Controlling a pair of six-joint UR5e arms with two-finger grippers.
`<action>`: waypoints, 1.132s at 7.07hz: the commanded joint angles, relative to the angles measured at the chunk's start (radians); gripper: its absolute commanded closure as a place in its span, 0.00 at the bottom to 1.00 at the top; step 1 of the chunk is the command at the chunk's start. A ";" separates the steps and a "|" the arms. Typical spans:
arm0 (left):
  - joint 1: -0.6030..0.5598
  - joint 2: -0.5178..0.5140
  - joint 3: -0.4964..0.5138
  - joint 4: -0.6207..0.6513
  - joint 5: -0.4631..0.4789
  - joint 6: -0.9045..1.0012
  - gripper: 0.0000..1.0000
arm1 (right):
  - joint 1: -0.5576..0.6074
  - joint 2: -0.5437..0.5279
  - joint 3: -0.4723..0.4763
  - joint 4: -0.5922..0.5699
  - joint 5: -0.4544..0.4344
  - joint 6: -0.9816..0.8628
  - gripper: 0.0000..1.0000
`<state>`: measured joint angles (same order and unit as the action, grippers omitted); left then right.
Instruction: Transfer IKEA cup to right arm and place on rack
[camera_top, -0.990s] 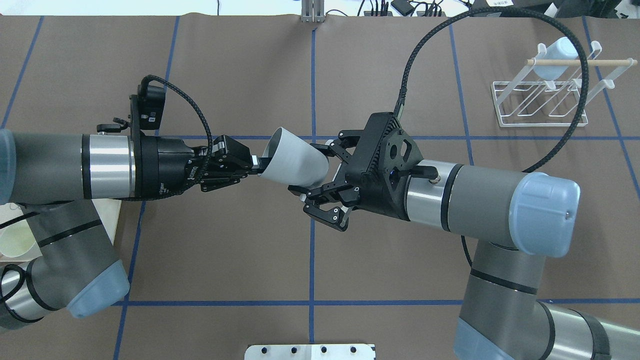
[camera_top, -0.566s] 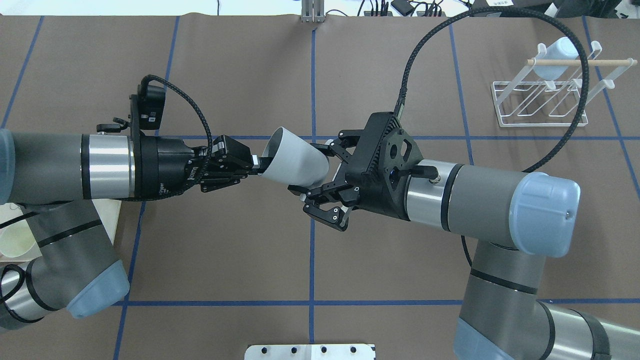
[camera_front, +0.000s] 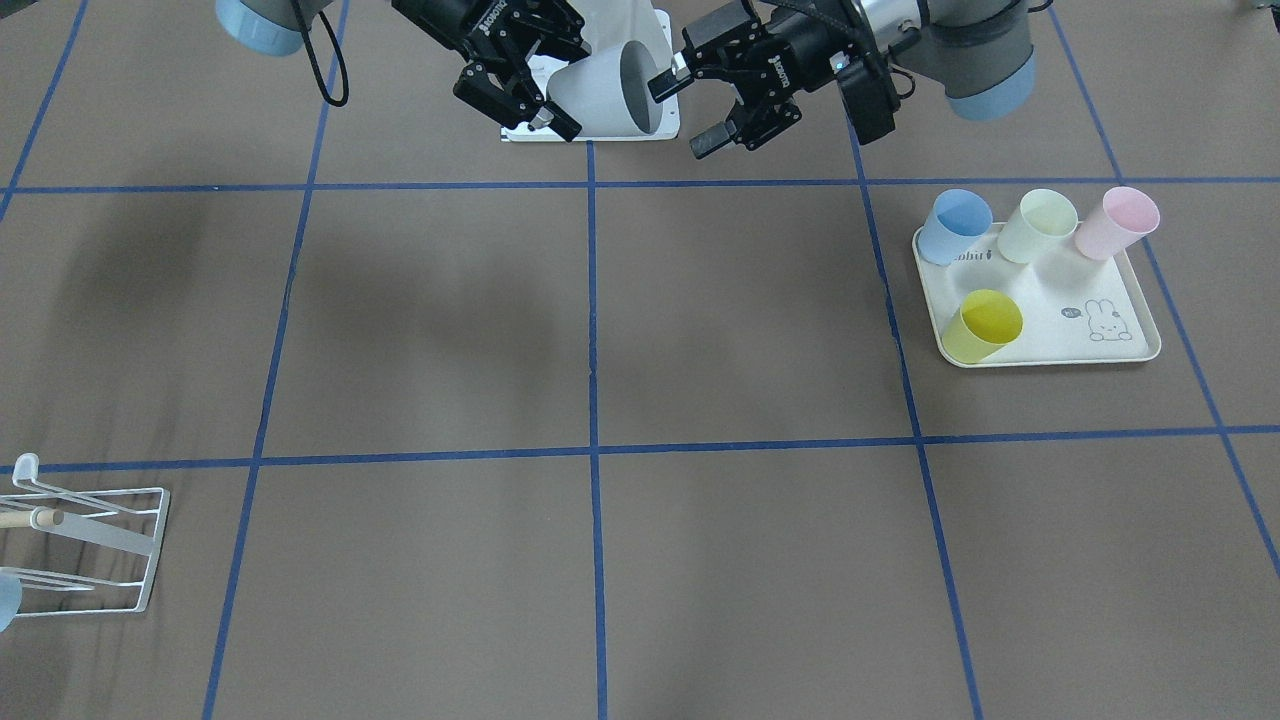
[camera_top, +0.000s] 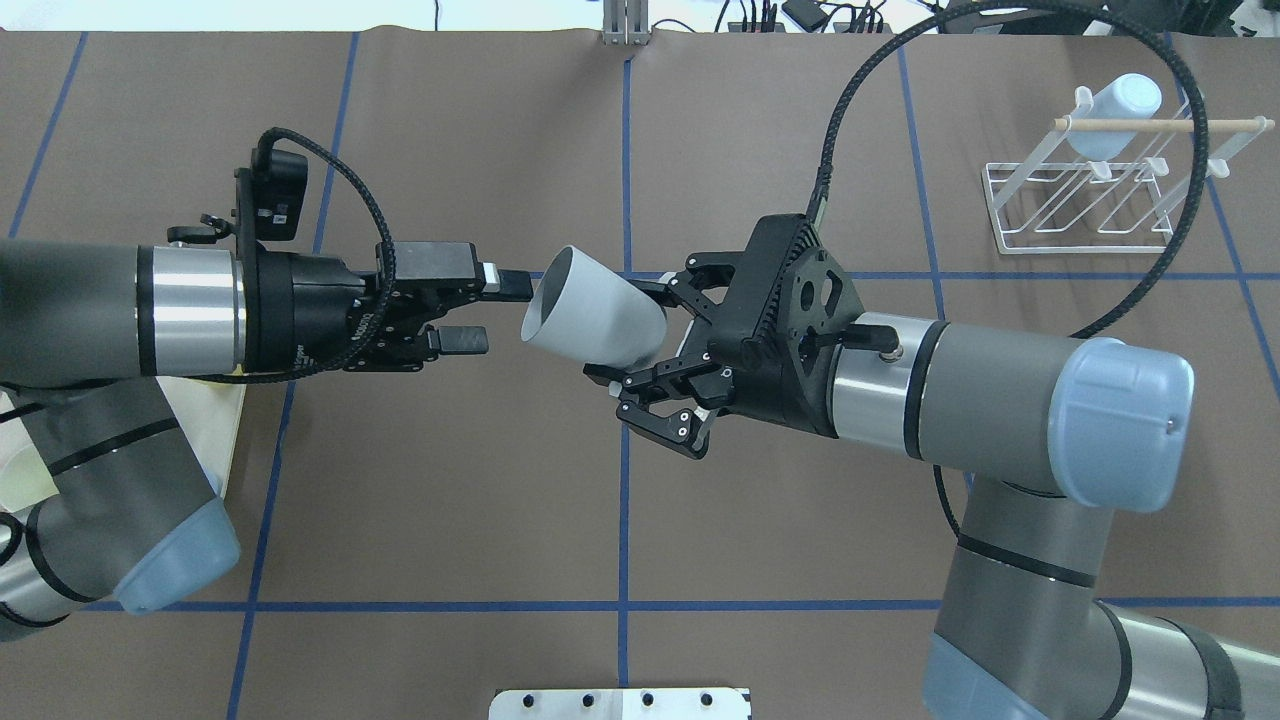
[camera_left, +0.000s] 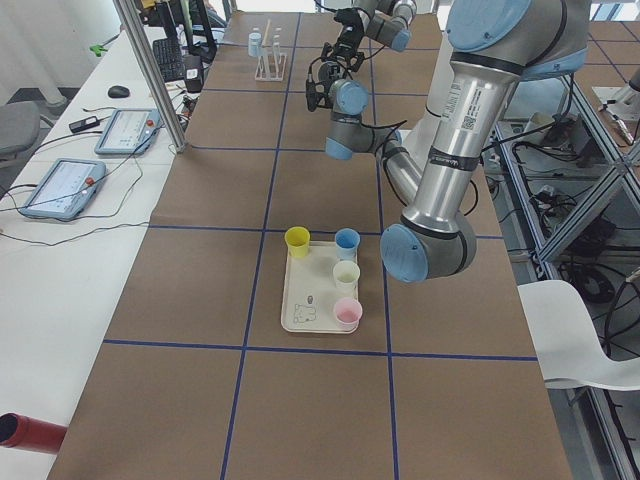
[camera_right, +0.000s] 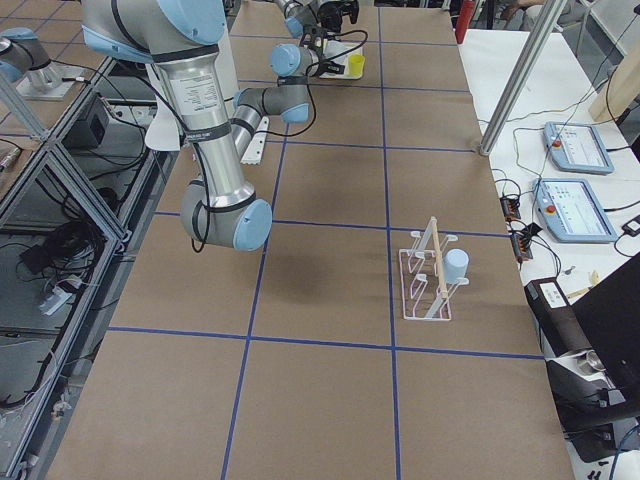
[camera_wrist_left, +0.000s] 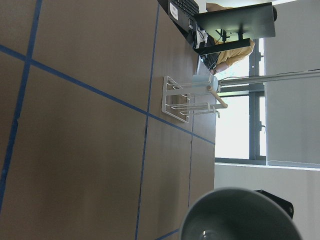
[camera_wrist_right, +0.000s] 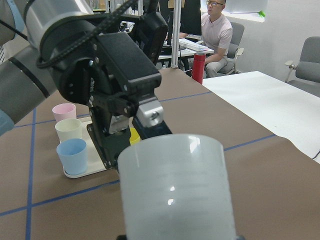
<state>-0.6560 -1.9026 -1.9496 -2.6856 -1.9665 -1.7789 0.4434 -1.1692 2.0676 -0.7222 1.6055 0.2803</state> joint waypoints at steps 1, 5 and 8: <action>-0.065 0.081 -0.032 0.096 -0.041 0.216 0.00 | 0.126 -0.004 0.022 -0.198 0.133 -0.003 0.78; -0.120 0.234 -0.055 0.108 -0.045 0.473 0.00 | 0.449 0.009 0.043 -0.735 0.366 -0.212 0.96; -0.119 0.232 -0.055 0.107 -0.041 0.473 0.00 | 0.560 0.040 -0.021 -0.979 0.240 -0.659 1.00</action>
<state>-0.7746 -1.6703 -2.0044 -2.5781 -2.0096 -1.3065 0.9699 -1.1382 2.0855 -1.6335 1.9086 -0.2143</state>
